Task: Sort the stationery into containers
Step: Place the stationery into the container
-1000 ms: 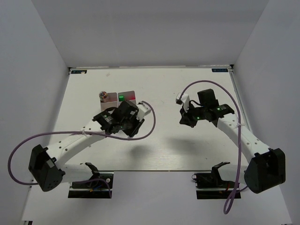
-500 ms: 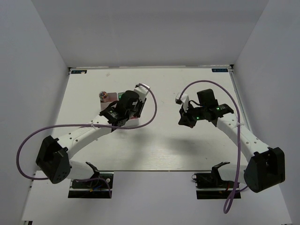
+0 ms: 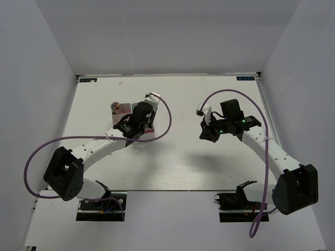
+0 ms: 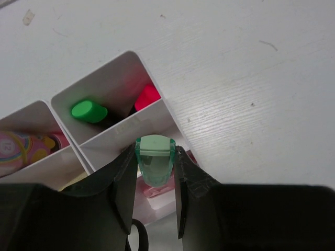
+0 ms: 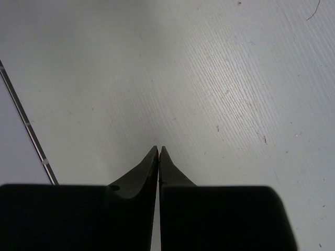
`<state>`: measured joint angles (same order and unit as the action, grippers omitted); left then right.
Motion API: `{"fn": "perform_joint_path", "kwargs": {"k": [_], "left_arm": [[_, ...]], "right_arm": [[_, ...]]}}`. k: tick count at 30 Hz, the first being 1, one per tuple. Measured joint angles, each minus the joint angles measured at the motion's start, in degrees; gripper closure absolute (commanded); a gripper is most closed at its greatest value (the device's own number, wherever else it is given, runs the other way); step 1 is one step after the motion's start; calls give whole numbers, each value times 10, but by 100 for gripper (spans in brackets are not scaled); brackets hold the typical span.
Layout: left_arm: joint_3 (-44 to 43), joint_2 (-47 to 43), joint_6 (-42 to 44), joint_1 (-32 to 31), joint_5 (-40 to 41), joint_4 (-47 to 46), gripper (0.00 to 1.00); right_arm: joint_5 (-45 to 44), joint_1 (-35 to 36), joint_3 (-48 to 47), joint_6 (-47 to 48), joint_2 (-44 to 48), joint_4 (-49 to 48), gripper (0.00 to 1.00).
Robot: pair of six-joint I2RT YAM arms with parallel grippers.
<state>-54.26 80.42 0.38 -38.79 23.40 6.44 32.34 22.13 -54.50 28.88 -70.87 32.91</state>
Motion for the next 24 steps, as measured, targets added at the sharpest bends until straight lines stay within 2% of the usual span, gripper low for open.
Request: {"fn": "perform_joint_path", "kwargs": {"k": [7, 11, 12, 14, 15, 17, 18, 20, 21, 24], "left_arm": [[31, 0, -16, 8, 0, -8, 100], [45, 0, -24, 16, -1, -13, 98], [47, 0, -26, 19, -1, -14, 87], [50, 1, -30, 24, -1, -14, 69], [50, 2, -33, 26, -1, -15, 51], [50, 7, -37, 30, -1, -17, 41], [50, 10, -39, 31, -1, -17, 34], [50, 12, -41, 33, -2, -17, 28], [50, 13, -42, 33, -3, -17, 26], [50, 13, -45, 34, -5, -16, 23]], "right_arm": [[0, 0, 0, 0, -2, 0, 93], [0, -1, 0, -1, -4, 0, 87], [0, -1, 0, -1, -4, 0, 83], [0, -3, 0, -2, -4, 0, 81], [0, -4, 0, -1, -4, 0, 78], [0, -6, 0, -3, -4, 0, 74], [0, -8, 0, -3, -4, 0, 68], [1, -9, 0, -3, -4, 0, 62], [2, -10, 0, -3, -4, 1, 56], [7, -13, 0, -4, -4, 1, 47]]}}
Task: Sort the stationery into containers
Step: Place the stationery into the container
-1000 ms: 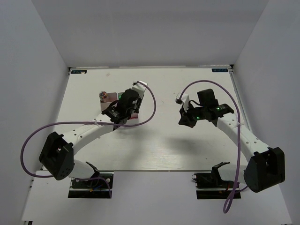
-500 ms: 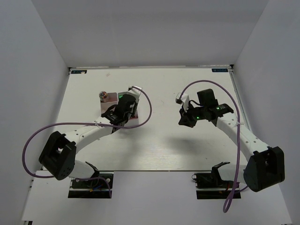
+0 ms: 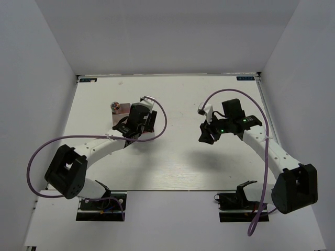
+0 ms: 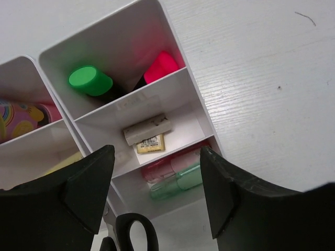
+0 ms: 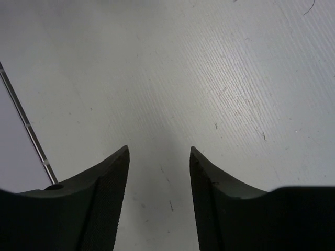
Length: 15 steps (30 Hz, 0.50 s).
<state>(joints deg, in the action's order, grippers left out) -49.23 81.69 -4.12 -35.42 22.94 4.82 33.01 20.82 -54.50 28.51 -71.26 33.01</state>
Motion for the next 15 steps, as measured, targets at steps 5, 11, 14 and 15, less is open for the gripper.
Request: {"fn": "perform_joint_path", "kwargs": {"k": [5, 11, 14, 15], "left_arm": [[-4, -12, -3, -4, -16, 29, 0], [-77, -83, -37, -14, -100, 148, 0], [-103, -156, -56, -6, -185, 211, 0], [-103, -188, -58, -1, -205, 235, 0]], "right_arm": [[5, -6, 0, -7, 0, 0, 9], [-24, -13, 5, -62, 6, -22, 9], [-88, -13, 12, -128, 17, -42, 9], [-111, -14, 13, -150, 21, -50, 9]]}}
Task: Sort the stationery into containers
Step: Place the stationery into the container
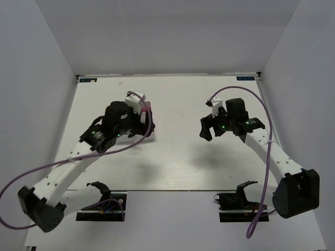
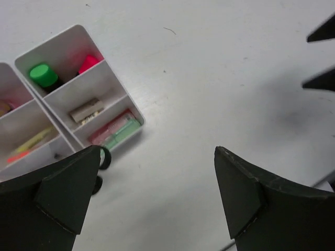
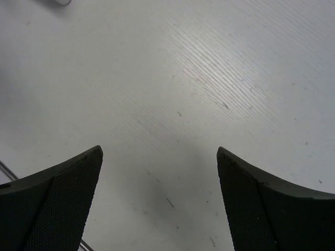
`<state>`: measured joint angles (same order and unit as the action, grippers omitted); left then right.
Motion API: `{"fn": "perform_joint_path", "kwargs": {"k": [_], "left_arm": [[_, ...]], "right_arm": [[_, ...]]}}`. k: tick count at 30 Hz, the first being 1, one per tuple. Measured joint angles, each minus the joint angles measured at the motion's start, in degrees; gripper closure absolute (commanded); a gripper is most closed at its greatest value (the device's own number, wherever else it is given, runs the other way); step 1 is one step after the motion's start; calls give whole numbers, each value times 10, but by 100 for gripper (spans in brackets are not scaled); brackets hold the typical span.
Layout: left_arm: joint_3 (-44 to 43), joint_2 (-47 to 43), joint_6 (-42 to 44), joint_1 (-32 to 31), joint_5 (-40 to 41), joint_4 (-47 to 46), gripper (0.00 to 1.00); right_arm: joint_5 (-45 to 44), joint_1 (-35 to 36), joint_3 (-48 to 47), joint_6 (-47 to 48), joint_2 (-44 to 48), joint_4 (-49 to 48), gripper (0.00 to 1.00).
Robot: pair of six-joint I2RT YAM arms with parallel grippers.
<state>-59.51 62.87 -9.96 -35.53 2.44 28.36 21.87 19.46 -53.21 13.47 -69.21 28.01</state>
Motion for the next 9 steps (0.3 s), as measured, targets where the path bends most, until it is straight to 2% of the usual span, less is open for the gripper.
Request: {"fn": "perform_joint_path", "kwargs": {"k": [4, 9], "left_arm": [[25, -119, 5, 20, -23, 87, 0], [109, -227, 20, 28, -2, 175, 0]], "right_arm": [[-69, -3, 24, -69, 23, -39, 9], [-113, -3, 64, -116, 49, -61, 9]]}}
